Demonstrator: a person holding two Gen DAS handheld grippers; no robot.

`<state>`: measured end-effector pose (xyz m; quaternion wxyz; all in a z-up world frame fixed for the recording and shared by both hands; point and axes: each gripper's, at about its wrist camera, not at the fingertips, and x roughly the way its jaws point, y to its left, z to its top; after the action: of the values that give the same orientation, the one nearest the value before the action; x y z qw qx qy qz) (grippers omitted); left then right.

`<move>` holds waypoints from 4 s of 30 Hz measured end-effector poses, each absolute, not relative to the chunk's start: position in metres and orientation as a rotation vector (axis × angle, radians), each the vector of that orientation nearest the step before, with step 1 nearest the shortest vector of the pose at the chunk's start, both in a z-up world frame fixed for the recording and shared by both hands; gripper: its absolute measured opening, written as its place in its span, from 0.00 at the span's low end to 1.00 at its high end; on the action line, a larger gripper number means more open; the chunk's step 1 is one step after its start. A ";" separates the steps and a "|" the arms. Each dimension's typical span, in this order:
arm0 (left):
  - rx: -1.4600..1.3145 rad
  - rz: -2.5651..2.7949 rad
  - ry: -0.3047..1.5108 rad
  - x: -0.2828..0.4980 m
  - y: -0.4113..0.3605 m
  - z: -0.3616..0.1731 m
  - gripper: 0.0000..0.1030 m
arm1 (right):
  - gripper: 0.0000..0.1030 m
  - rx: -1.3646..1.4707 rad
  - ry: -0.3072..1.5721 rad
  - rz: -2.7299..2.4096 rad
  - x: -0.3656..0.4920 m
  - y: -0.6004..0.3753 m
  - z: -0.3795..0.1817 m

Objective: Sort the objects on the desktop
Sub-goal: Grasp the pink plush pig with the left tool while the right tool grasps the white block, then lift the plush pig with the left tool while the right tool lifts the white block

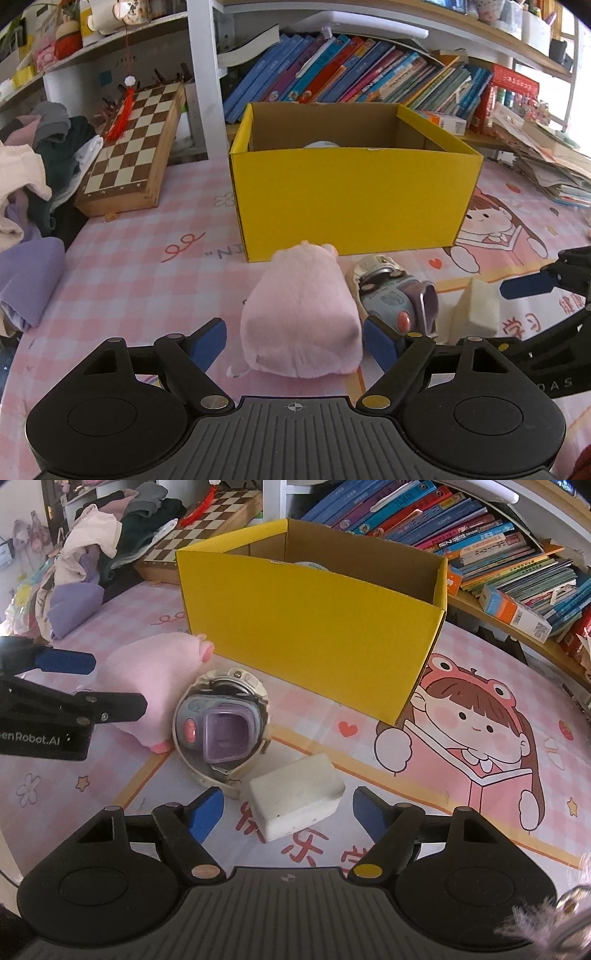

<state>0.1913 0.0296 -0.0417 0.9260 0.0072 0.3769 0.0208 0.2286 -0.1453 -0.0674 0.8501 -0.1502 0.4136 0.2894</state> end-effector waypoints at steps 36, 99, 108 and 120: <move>-0.073 0.019 0.835 0.189 0.048 -0.050 0.60 | 0.46 -0.259 0.915 0.601 0.225 -0.152 -0.064; -0.122 -0.150 0.751 0.111 0.043 -0.008 0.59 | 0.46 -0.306 0.908 0.600 0.142 -0.158 -0.035; -0.127 -0.151 0.749 0.113 0.040 -0.007 0.59 | 0.46 -0.311 0.910 0.610 0.143 -0.159 -0.036; -0.138 -0.159 0.709 0.125 0.036 0.007 0.59 | 0.45 -0.279 0.890 0.610 0.158 -0.165 -0.023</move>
<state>0.1250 0.0364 0.0069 0.9324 -0.0674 0.3464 -0.0779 0.1577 -0.1647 -0.0233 0.8487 -0.1324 0.4223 0.2894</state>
